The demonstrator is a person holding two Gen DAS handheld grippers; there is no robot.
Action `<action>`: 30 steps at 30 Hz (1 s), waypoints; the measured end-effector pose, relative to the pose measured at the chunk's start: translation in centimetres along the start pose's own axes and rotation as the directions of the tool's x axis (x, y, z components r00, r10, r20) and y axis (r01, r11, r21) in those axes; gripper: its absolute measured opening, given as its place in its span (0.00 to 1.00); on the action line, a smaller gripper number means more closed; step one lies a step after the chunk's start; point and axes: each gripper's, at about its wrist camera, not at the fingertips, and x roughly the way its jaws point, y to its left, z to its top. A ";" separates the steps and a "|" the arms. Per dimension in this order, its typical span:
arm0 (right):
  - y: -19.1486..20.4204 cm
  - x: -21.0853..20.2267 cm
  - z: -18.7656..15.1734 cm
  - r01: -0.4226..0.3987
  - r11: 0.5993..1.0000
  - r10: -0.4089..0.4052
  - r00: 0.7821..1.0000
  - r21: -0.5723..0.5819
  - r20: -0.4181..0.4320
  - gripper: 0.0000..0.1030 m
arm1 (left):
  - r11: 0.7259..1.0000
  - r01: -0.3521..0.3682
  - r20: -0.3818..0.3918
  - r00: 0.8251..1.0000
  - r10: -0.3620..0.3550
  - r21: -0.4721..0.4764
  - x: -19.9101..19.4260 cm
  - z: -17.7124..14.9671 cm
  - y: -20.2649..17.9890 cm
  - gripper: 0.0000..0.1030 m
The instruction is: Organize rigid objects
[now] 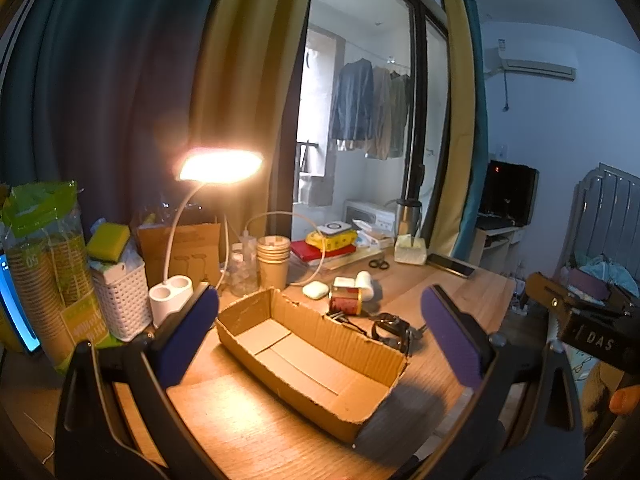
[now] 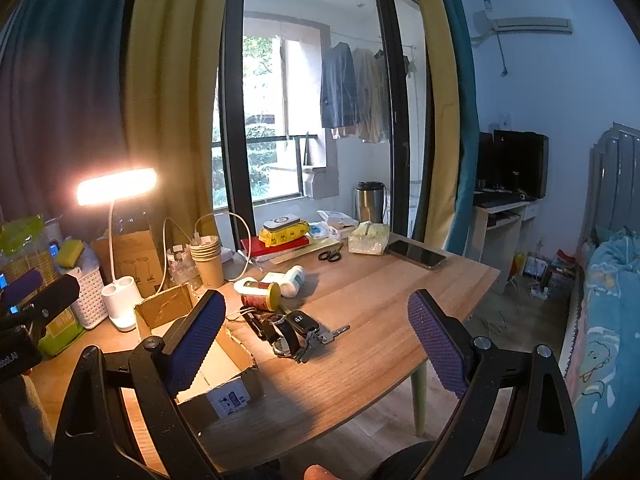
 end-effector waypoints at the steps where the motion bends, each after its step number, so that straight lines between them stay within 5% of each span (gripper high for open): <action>1: -0.2 0.1 0.0 -0.003 1.000 0.003 1.000 0.002 -0.001 0.92 | 1.000 0.001 0.001 1.000 -0.001 -0.003 0.0 0.0 0.0 0.99; 30: 0.0 0.2 -0.3 -0.015 1.000 0.015 1.000 0.000 -0.013 0.92 | 1.000 0.001 -0.024 1.000 -0.002 -0.009 0.6 -0.4 -0.1 0.99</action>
